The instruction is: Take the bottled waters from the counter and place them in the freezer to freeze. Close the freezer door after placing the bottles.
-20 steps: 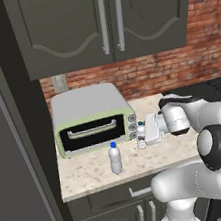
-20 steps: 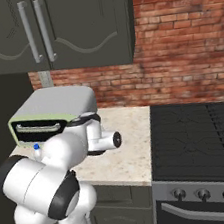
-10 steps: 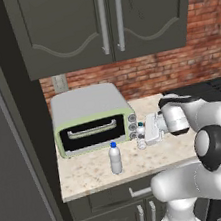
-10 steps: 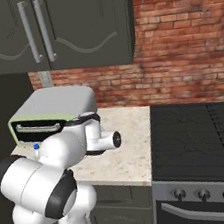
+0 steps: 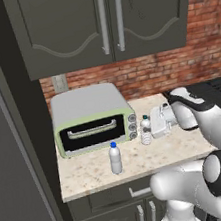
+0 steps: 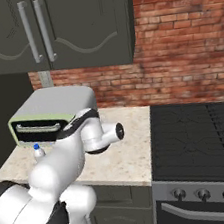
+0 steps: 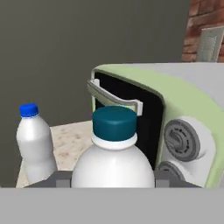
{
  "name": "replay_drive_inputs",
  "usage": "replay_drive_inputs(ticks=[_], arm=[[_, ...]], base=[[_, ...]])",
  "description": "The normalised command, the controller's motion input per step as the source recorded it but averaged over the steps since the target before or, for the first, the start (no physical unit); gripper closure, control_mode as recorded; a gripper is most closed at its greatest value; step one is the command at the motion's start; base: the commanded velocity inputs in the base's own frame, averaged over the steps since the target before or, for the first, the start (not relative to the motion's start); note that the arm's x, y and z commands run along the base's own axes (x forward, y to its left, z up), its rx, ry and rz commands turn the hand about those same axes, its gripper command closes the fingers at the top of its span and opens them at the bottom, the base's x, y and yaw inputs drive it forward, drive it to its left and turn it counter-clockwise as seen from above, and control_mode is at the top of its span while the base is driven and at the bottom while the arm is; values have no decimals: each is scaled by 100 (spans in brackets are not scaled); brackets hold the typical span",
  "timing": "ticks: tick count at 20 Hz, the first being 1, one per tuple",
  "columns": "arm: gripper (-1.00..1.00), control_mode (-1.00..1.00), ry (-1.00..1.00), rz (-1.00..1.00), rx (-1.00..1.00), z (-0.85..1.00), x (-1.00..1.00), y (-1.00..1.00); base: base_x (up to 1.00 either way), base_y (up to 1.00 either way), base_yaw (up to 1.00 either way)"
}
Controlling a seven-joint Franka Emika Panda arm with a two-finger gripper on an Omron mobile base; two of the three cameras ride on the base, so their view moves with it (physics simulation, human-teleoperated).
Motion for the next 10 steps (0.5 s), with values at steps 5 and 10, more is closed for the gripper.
replay_drive_inputs(ticks=[5, 10], arm=[[100, -100, 0, 0, 0, 100, -84, 0], [100, -100, -8, 0, 0, 93, -100, 0]], base=[[0, 0, 0], [0, 0, 0]])
